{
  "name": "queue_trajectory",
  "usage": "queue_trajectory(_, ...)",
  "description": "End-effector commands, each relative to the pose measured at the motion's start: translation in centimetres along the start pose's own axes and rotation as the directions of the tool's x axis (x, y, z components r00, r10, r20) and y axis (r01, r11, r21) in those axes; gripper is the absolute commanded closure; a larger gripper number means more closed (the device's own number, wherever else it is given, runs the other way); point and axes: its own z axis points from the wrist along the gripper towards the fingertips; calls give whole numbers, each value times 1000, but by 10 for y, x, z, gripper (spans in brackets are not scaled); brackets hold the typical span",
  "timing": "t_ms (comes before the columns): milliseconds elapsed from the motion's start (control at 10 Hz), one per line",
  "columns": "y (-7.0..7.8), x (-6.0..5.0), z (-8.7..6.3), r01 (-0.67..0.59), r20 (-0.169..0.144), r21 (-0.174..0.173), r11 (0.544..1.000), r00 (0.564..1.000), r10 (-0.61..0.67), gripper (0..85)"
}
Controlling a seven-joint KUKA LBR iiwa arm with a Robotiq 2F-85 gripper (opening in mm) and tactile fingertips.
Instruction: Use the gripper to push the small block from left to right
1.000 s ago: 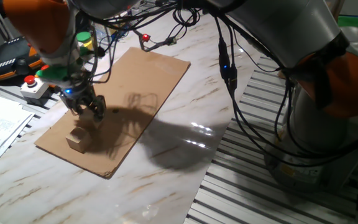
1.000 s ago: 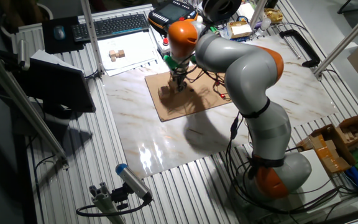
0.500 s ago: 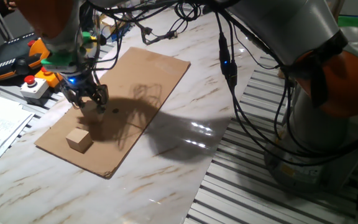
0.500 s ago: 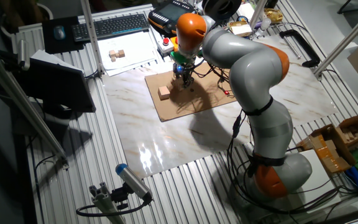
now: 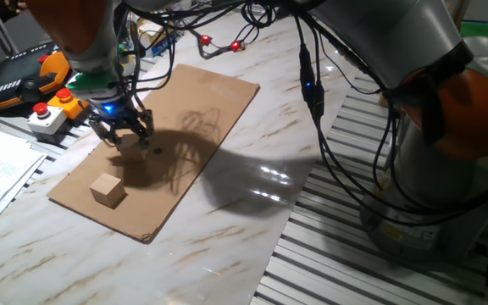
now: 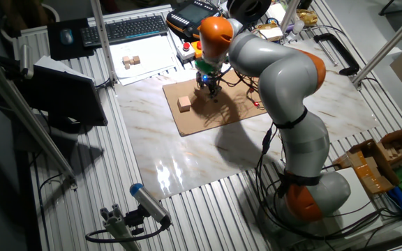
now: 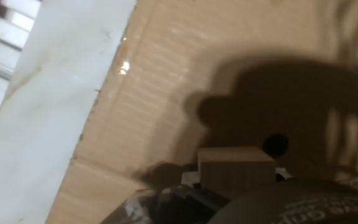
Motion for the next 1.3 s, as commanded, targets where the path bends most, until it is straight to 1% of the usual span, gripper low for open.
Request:
queue_trajectory(0, -1, -3, -1, 9, 4, 3, 1000, 1000, -9, 843)
queue_trajectory(100, -1, -11, 0, 29, 20, 9, 1000, 999, -29, 843)
queue_trajectory(200, -3, -25, 0, 55, 20, 2, 998, 998, -55, 843)
queue_trajectory(300, -3, -37, -1, 75, 8, -4, 997, 997, -74, 843)
queue_trajectory(400, -1, -46, -4, 94, 7, 0, 996, 996, -94, 843)
queue_trajectory(500, 1, -53, -5, 117, 8, 1, 993, 993, -117, 843)
queue_trajectory(700, 9, -68, -3, 152, 12, 4, 988, 988, -152, 843)
queue_trajectory(800, 11, -75, -3, 178, 8, 2, 984, 984, -178, 843)
queue_trajectory(1000, 11, -75, -3, 206, 1, -6, 979, 979, -206, 843)
queue_trajectory(1200, 14, -71, -4, 224, 2, -7, 975, 975, -224, 843)
